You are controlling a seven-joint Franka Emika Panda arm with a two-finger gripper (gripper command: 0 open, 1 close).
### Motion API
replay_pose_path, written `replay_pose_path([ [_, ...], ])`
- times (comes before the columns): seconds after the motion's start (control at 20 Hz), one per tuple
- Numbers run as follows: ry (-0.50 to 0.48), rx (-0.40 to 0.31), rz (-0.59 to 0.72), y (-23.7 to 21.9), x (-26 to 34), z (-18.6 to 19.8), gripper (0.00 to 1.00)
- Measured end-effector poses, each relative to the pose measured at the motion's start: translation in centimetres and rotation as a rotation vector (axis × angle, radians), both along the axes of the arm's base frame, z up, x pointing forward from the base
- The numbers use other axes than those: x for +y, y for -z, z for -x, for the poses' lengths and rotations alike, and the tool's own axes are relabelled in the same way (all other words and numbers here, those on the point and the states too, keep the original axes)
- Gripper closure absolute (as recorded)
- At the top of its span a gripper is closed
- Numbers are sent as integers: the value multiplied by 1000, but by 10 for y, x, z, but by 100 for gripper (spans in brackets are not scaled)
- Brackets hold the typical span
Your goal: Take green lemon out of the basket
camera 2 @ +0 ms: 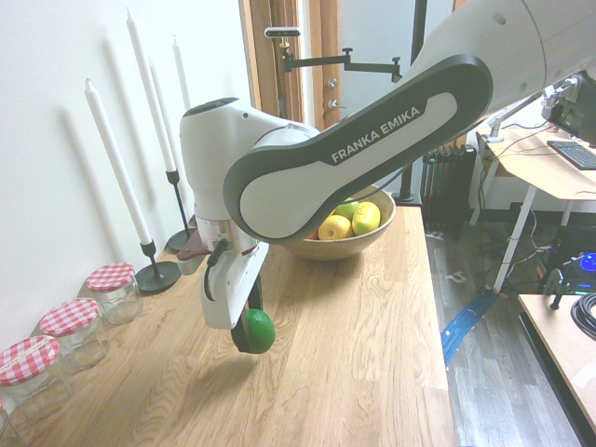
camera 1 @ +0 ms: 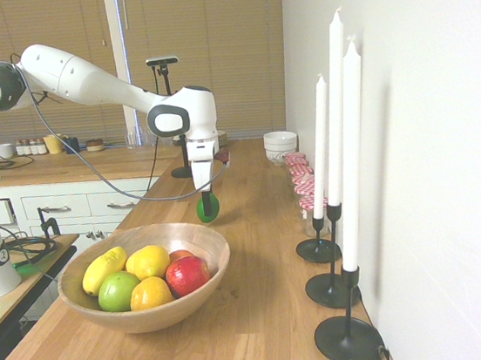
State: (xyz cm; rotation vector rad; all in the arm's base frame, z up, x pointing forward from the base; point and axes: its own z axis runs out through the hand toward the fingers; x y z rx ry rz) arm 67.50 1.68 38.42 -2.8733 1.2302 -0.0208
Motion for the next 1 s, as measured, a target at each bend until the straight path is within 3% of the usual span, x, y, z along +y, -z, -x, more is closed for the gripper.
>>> replay_pose_path([
  [0.15, 1, 6, 0, 4, 0, -1, 100],
  [0.2, 1, 7, 1, 5, 0, -1, 0],
  [1.0, 17, 10, 4, 5, -8, 0, 0],
])
